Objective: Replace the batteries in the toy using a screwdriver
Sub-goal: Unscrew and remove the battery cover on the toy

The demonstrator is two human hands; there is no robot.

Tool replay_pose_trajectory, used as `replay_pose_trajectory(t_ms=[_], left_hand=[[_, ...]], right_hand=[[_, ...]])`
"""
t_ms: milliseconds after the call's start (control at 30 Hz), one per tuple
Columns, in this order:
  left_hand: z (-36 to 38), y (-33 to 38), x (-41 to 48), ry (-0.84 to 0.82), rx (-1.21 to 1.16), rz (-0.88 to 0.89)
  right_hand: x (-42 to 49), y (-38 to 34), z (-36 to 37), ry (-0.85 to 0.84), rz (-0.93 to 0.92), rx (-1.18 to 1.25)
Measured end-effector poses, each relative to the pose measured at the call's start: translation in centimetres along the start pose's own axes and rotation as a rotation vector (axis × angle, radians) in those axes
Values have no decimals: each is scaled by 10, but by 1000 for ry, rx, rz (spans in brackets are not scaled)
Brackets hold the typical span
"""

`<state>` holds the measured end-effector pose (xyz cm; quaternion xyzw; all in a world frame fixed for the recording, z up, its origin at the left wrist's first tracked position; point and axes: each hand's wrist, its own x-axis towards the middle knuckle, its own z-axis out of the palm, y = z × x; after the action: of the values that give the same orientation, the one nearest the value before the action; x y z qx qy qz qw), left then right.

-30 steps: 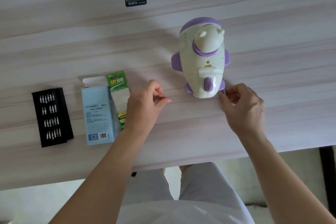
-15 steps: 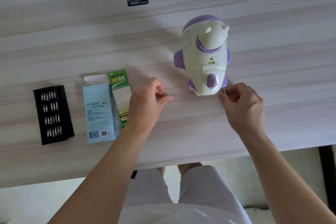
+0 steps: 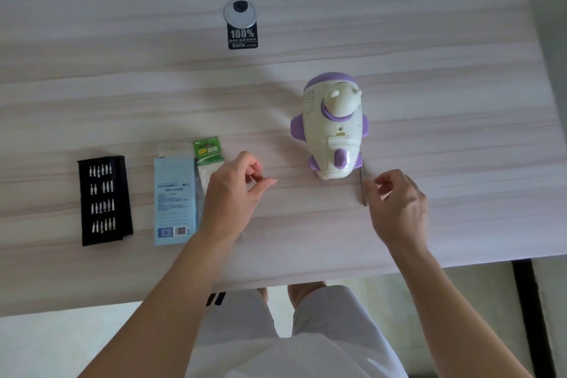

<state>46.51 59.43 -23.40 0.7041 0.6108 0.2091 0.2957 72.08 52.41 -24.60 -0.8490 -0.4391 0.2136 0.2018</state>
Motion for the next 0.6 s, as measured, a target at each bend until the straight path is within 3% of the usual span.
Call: replay_pose_trajectory(t_ms=[267,467,600], left_hand=[[-62,-32,-49,85,109,-154],[-97,-52,-89,114,145,-385],[-106,-49,-103,158,159,-437]], right_hand=[[-37,-24,-32,-34,-178,-61],[-63,-57,-25,-175,-332,-1],[-71,-82,-12,-277,-440,4]])
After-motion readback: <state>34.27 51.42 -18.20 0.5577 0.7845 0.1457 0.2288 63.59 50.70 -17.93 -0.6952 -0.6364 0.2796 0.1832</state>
